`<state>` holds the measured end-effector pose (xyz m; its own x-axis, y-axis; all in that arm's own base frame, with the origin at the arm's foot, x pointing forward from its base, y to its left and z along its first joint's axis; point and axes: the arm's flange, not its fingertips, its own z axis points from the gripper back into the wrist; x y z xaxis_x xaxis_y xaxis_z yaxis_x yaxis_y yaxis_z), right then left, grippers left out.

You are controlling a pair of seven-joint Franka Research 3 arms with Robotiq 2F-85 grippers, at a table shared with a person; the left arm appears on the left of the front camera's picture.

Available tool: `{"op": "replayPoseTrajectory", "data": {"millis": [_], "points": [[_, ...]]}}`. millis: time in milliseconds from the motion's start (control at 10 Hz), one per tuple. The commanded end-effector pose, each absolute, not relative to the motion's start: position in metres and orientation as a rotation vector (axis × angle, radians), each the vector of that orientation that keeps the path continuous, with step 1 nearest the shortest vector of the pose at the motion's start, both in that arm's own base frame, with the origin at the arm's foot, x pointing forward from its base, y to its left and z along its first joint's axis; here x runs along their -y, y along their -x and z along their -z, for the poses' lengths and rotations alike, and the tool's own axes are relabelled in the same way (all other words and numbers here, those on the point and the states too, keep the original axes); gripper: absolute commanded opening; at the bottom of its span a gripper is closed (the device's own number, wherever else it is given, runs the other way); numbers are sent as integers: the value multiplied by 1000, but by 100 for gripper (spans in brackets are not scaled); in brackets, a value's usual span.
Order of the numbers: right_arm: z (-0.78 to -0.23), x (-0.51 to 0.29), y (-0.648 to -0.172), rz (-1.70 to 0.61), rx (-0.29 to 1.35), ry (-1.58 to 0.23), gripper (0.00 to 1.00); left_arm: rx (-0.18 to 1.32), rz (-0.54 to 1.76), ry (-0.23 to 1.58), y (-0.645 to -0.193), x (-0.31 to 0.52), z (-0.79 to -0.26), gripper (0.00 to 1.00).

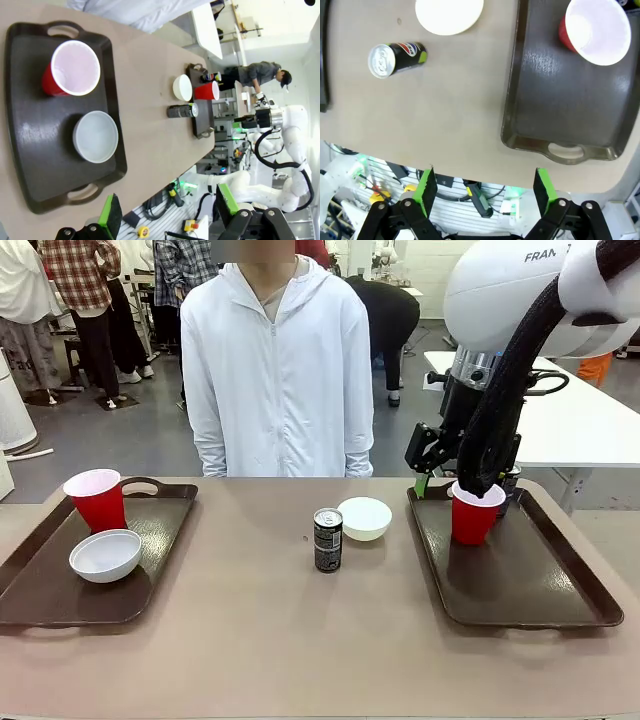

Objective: Prepare tableware on both trays.
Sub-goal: Pick up a Picnic Bowl from the table and place it on a Handle tray.

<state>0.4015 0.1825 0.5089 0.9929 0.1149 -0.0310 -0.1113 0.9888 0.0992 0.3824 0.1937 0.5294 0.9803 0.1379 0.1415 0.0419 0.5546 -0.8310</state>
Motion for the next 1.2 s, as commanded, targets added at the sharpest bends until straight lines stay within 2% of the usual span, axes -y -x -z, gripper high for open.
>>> {"op": "replayPoseTrajectory", "data": {"millis": [0,200,800,1000,1100], "points": [[-476,-190,-427,-103,-44,-75,100,205,-56,996,-381,-194,-532,100],[-448,-204,-442,-179,-124,-63,100,205,-56,996,-381,-194,-532,100],[-418,-234,-478,-386,-91,-66,100,205,-56,996,-381,-194,-532,100],[-437,-226,-452,-487,-201,26,100,205,-56,996,-381,-194,-532,100],[-465,-209,-404,-602,-168,7,100,205,-56,996,-381,-194,-532,100]]}}
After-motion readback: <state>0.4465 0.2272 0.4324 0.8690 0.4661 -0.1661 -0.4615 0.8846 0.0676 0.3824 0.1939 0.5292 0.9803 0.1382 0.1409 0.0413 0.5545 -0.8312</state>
